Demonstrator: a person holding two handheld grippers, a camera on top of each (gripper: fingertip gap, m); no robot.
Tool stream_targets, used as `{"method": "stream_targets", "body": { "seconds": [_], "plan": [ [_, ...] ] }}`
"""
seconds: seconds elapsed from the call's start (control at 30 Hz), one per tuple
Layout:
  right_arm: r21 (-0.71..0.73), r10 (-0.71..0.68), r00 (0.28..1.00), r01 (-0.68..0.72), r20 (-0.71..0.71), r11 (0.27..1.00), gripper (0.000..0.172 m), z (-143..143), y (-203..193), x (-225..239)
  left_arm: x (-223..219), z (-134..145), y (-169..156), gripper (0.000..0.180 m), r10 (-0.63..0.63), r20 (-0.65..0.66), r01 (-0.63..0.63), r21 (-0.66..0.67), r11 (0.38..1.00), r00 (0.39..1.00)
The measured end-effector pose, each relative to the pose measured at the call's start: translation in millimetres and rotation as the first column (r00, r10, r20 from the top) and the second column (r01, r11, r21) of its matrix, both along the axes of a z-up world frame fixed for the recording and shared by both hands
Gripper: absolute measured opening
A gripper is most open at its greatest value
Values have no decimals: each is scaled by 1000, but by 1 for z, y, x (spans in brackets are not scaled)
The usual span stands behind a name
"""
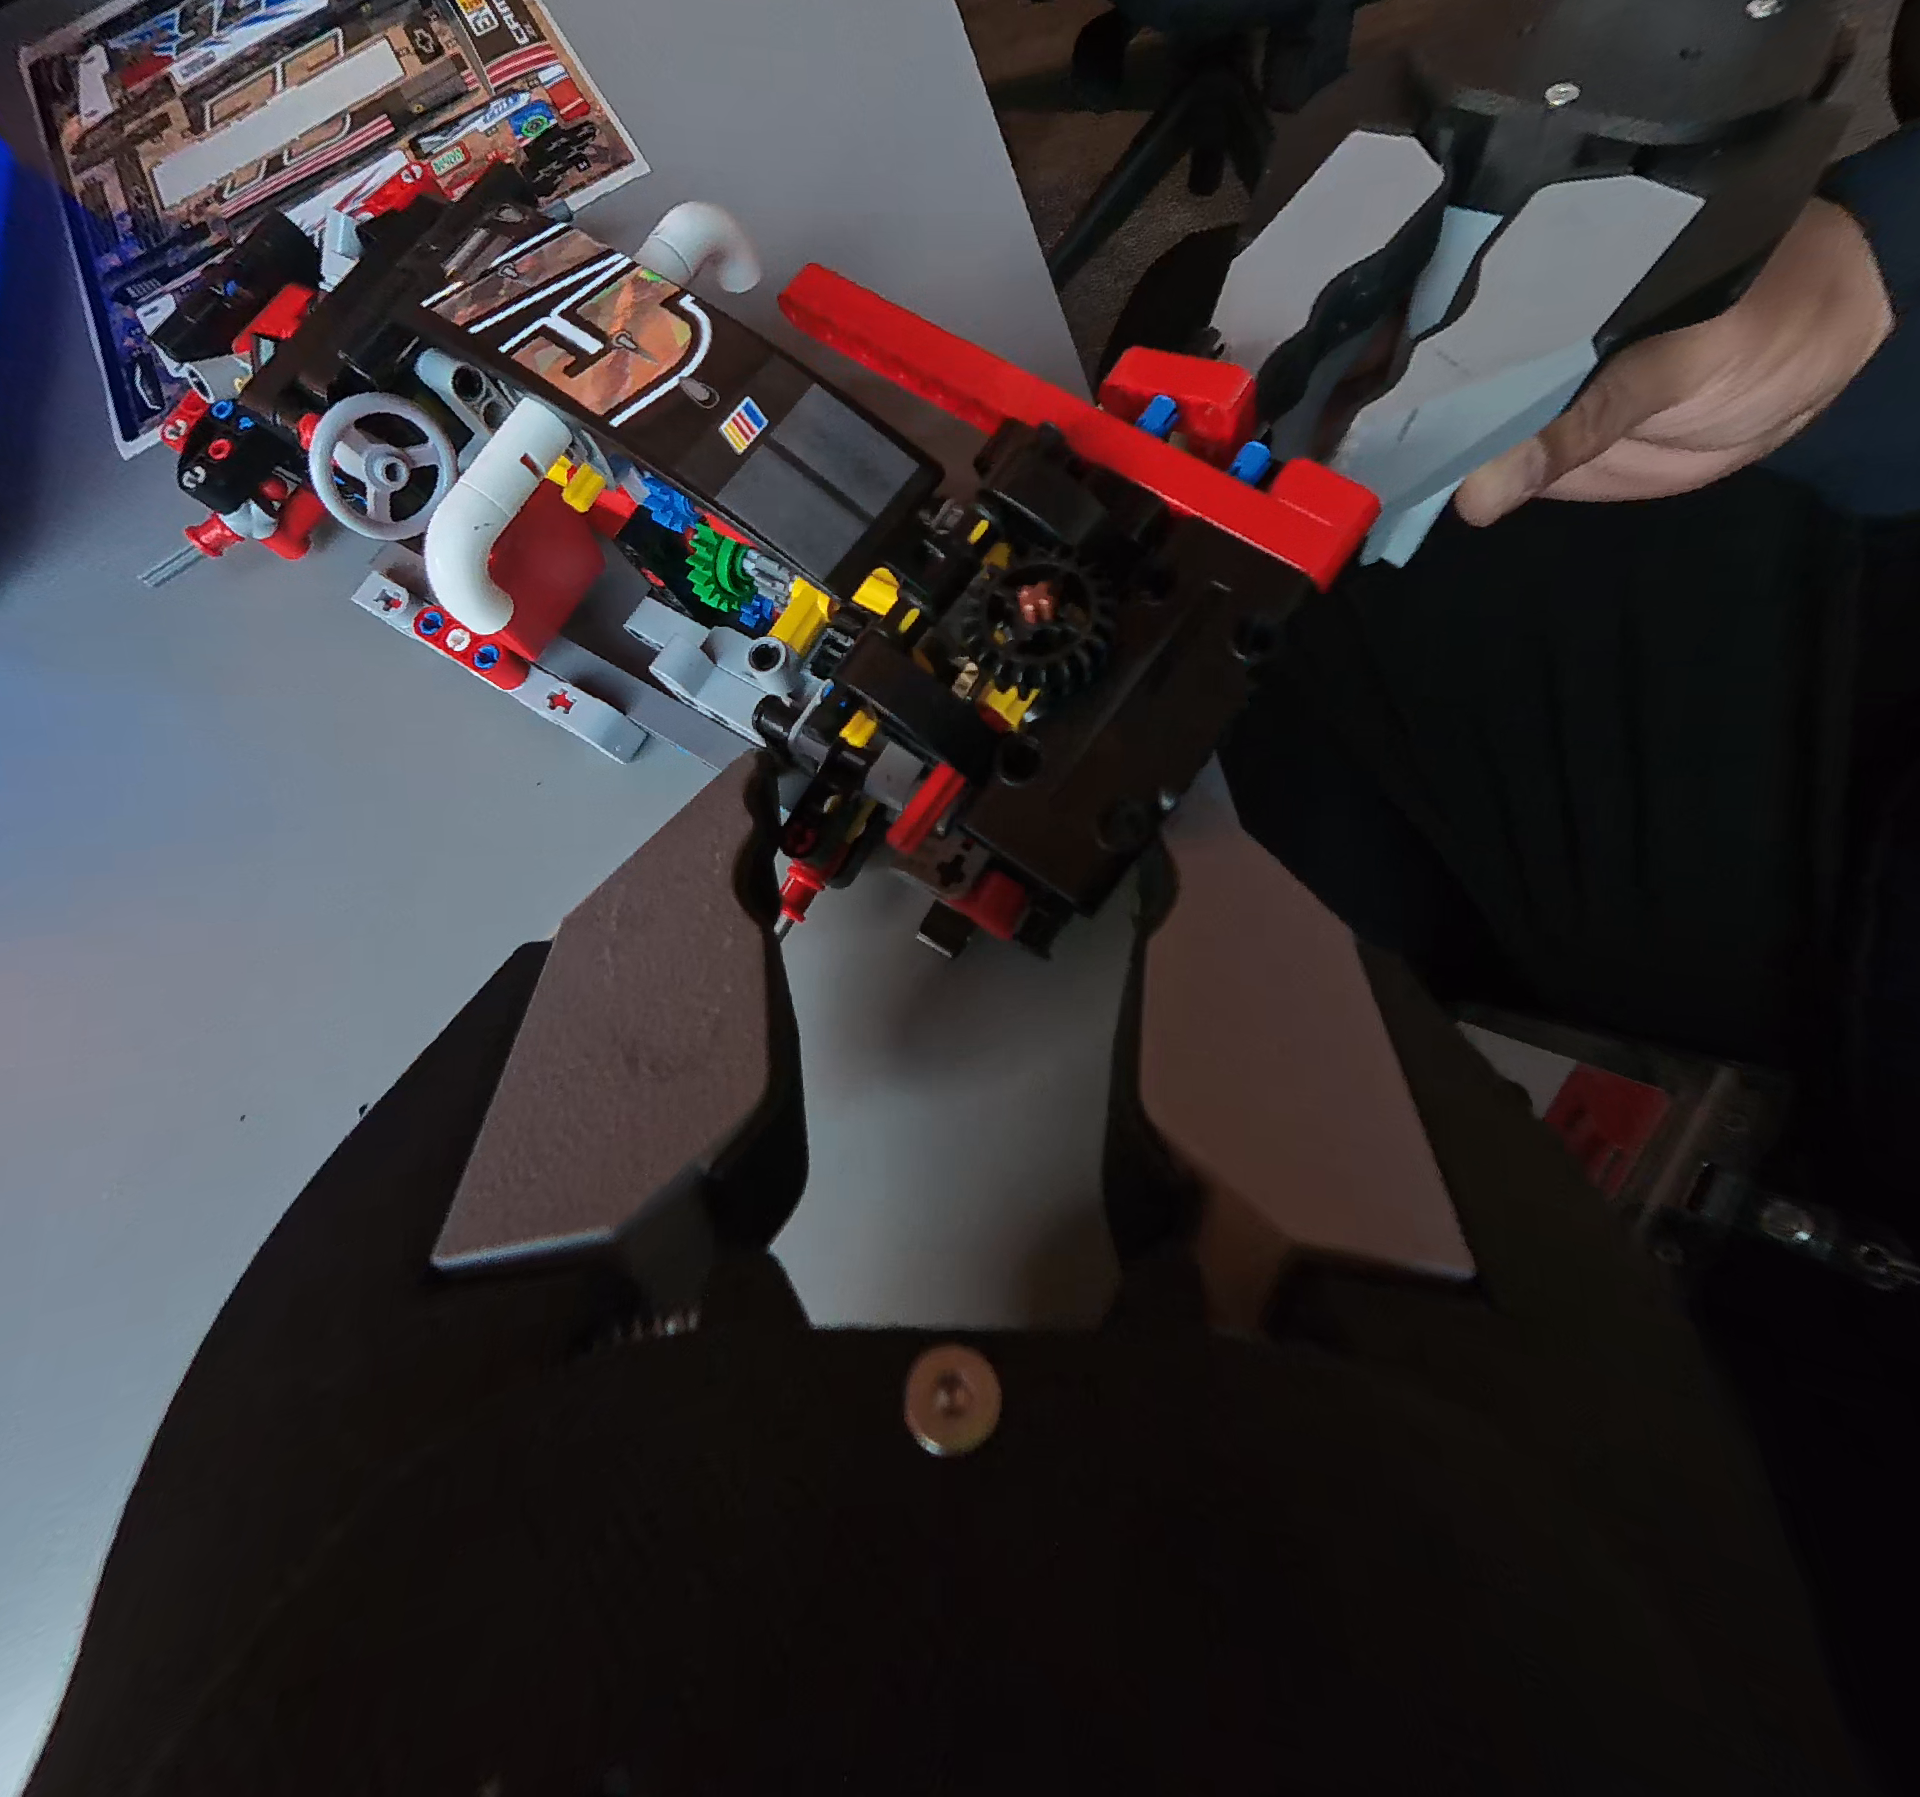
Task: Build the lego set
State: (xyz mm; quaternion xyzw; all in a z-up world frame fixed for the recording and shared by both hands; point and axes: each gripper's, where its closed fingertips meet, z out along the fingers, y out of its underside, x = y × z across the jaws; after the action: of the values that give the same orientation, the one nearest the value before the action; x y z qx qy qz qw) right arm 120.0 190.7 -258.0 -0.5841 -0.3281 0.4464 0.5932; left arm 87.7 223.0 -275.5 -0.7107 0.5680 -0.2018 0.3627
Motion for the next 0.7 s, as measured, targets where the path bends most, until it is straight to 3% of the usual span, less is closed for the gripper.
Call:
{"method": "stream_targets", "body": {
  "seconds": [0.7],
  "plan": [
    [-86,15,998,-10,57,996,7,-1,-4,18,-1,1,2,68,7,7,-7,-14,1000,1000]
  ]
}}
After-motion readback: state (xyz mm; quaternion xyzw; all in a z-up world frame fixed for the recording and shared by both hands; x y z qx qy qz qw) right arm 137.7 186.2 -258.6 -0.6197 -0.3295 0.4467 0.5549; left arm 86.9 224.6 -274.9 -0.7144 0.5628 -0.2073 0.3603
